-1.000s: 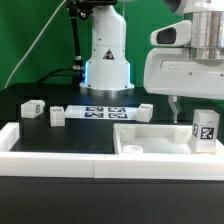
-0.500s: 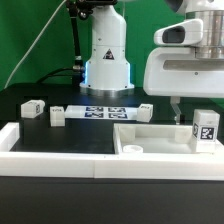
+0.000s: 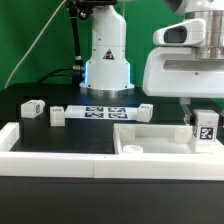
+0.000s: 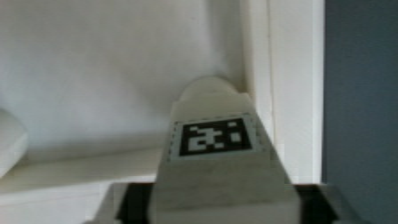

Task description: Assemble one leg

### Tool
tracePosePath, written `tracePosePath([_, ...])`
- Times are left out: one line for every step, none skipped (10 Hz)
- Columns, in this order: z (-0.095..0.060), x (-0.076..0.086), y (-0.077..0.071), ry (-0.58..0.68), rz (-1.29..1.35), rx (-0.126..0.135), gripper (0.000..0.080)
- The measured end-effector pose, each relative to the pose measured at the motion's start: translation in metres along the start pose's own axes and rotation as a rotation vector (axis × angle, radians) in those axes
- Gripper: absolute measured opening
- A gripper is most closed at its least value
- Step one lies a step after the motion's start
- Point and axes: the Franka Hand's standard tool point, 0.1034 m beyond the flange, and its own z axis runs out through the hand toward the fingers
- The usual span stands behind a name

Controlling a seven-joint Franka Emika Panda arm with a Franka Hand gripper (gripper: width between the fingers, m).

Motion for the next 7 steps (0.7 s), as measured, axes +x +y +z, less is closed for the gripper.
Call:
tracePosePath([0.0,0.0,0.0001,0.0,0.017,0.0,0.0288])
tracePosePath([0.0001,-0.0001,-0.0001,0.0,0.051,0.001,0.0289])
tracePosePath([0.0001,0.0,0.0002,0.0,0.122,0.001,0.0289])
tracePosePath([0.0002,0.0004,0.0013,-0.001,0.251,0.001,0.0289])
tracePosePath([0.0003,0.0001,0.0012,-0.001,0.357,0.002,0.0289])
tracePosePath([0.0007,-0.0005,0.0016,-0.003,0.497,0.004,0.0289])
tracePosePath([0.0008,-0.0004,0.0023,-0.004,0.605,0.006,0.029])
